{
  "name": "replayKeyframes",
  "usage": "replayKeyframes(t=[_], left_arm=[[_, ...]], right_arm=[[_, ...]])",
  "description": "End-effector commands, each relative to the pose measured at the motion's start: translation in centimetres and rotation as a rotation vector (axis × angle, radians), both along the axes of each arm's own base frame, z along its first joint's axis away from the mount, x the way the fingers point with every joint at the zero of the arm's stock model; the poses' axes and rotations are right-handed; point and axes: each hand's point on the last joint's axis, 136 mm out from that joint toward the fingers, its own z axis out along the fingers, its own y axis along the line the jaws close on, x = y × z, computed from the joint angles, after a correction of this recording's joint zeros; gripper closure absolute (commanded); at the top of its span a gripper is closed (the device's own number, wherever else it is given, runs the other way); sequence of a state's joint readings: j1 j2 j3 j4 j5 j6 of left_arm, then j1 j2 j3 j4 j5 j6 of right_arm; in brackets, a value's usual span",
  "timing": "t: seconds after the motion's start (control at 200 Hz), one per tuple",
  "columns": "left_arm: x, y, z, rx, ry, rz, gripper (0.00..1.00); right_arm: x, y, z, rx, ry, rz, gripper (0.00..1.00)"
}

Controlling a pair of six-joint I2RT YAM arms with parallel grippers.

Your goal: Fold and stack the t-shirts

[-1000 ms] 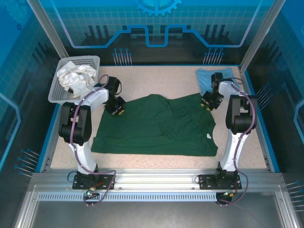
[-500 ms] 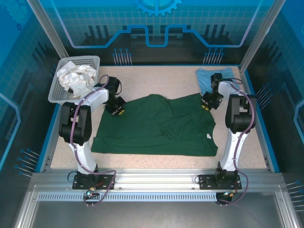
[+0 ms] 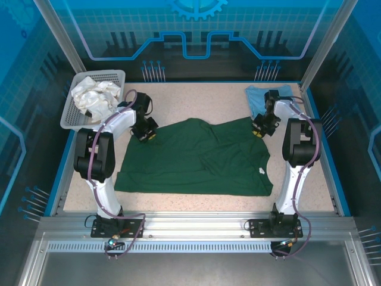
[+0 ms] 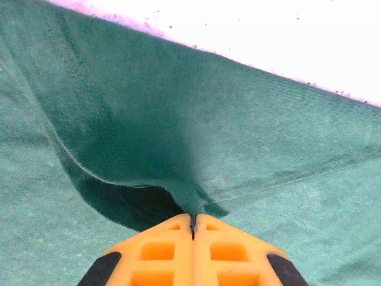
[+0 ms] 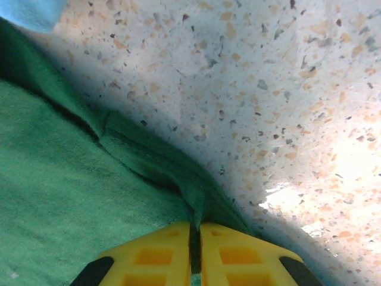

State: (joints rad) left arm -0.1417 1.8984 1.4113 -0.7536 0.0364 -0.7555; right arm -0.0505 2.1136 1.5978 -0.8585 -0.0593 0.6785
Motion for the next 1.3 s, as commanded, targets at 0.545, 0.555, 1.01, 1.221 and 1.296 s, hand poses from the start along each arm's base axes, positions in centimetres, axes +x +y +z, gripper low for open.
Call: replayKeyframes(t=[0.545, 0.555, 1.01, 1.221, 1.296], left_arm=[[0.2, 0.0, 1.5, 0.039, -0.041, -0.037, 1.0], [0.2, 0.0, 1.5, 0.039, -0.041, -0.038, 1.0], [1.4, 0.6, 3.7, 0.081, -0.104, -0.044, 1.0], [5.9, 1.9, 6.9, 0.131, -0.231, -0.054, 1.0], [7.8, 2.7, 8.3, 0.176, -0.285, -0.071, 1.0]], right_arm=[[0.3, 0.1, 1.3, 0.003, 0.004, 0.019, 0.86], [0.3, 0.1, 1.3, 0.003, 0.004, 0.019, 0.87], [2.1, 1.8, 4.5, 0.108, -0.099, 0.012, 1.0], [6.4, 3.3, 9.2, 0.213, -0.219, -0.028, 1.0], [8.0, 3.6, 10.4, 0.239, -0.243, -0.05, 1.0]])
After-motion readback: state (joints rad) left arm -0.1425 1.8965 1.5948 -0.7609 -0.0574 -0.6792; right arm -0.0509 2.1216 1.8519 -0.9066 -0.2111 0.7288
